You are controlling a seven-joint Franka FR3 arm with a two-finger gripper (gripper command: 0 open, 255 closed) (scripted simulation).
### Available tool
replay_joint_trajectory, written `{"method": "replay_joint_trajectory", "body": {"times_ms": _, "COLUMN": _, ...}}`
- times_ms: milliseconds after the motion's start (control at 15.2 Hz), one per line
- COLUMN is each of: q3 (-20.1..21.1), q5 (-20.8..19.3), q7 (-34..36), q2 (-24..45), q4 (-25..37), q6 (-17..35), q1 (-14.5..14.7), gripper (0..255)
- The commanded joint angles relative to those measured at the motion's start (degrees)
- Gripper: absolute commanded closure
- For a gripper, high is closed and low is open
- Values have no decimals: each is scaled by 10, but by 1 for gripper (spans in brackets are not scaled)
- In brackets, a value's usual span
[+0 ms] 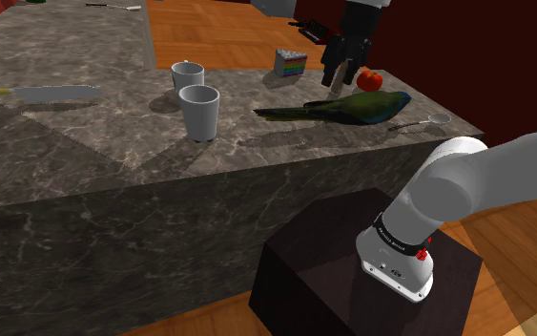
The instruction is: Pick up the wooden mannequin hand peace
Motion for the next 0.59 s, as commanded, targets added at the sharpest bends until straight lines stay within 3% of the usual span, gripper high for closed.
{"method": "replay_joint_trajectory", "body": {"times_ms": 0, "q3": 0, "q5": 0, "q7": 0, "q2": 0, "q4": 0, "q6": 0, "q1": 0, "gripper": 0}}
{"method": "replay_joint_trajectory", "body": {"times_ms": 528, "q3": -96, "q5": -58, "q7": -121, "q2": 55, "q4": 35, "q6": 44, "q1": -30, "gripper": 0}}
